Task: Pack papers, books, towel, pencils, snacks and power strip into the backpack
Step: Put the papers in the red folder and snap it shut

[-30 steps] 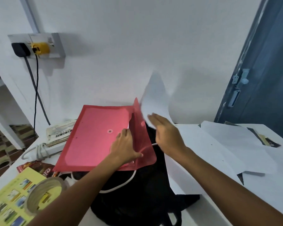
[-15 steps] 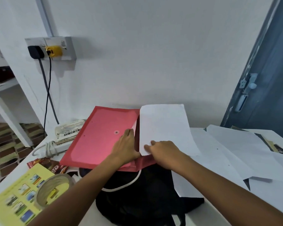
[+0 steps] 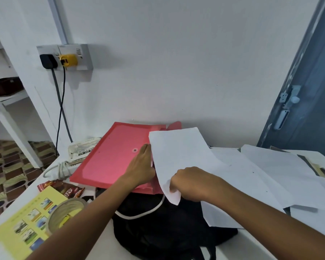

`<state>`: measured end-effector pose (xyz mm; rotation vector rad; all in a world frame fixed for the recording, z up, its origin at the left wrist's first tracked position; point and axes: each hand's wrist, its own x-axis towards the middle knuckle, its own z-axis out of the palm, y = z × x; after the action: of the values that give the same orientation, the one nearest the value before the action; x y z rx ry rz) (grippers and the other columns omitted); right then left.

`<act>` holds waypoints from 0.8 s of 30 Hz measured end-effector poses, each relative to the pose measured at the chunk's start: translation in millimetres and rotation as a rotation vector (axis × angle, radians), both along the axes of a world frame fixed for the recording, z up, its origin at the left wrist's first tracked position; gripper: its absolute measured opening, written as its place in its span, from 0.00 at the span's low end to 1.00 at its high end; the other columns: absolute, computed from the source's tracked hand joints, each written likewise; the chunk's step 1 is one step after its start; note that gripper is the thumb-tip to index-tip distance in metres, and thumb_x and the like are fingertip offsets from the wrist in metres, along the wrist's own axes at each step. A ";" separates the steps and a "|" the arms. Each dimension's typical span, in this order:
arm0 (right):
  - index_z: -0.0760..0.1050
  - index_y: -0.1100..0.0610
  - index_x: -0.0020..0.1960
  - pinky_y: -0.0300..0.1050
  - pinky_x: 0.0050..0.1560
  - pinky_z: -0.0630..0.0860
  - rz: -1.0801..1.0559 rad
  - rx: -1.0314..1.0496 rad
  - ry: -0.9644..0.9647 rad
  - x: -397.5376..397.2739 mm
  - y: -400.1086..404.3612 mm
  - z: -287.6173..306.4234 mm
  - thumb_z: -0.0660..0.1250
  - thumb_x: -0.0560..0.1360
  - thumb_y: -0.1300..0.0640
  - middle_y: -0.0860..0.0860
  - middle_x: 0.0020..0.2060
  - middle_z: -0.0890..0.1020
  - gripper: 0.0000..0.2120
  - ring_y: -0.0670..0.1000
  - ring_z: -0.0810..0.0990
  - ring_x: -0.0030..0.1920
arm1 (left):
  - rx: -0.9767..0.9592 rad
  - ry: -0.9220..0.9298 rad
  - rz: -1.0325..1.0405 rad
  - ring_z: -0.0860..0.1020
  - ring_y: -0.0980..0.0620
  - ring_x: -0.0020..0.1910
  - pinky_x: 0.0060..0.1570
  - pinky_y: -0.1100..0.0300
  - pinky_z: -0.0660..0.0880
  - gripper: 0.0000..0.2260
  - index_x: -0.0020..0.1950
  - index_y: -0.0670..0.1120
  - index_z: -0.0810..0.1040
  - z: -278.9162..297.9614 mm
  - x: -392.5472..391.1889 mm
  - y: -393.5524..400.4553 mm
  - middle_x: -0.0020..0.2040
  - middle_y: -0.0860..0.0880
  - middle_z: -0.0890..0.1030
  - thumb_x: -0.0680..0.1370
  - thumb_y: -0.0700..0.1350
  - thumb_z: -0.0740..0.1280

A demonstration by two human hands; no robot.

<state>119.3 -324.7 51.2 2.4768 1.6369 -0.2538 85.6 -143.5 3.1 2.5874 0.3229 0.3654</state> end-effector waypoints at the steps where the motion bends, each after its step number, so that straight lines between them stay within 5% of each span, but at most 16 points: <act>1: 0.73 0.54 0.67 0.46 0.51 0.69 -0.008 -0.005 0.006 0.2 -0.1 3.3 0.59 0.74 0.70 0.58 0.62 0.75 0.24 0.60 0.75 0.57 | -0.004 -0.015 -0.020 0.69 0.44 0.62 0.57 0.47 0.71 0.27 0.68 0.41 0.64 0.1 0.0 0.4 0.65 0.44 0.68 0.70 0.34 0.63; 7: 0.75 0.53 0.64 0.44 0.50 0.68 -0.106 -0.018 0.087 1.7 -3.1 22.2 0.57 0.75 0.70 0.57 0.62 0.73 0.23 0.60 0.75 0.58 | 0.006 -0.031 -0.010 0.72 0.45 0.54 0.46 0.49 0.73 0.25 0.63 0.43 0.66 -0.6 2.3 3.8 0.60 0.46 0.69 0.67 0.33 0.63; 24: 0.82 0.53 0.55 0.41 0.35 0.68 -0.151 0.029 0.170 11.2 -0.8 51.5 0.52 0.72 0.72 0.54 0.59 0.76 0.25 0.57 0.76 0.46 | 0.100 -0.059 0.100 0.72 0.43 0.56 0.44 0.52 0.71 0.27 0.65 0.42 0.66 0.1 7.4 33.9 0.61 0.44 0.70 0.66 0.33 0.64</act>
<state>130.6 -325.6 102.8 2.6697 1.5235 -0.4746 93.0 -109.6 3.1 2.6582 0.4236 0.5050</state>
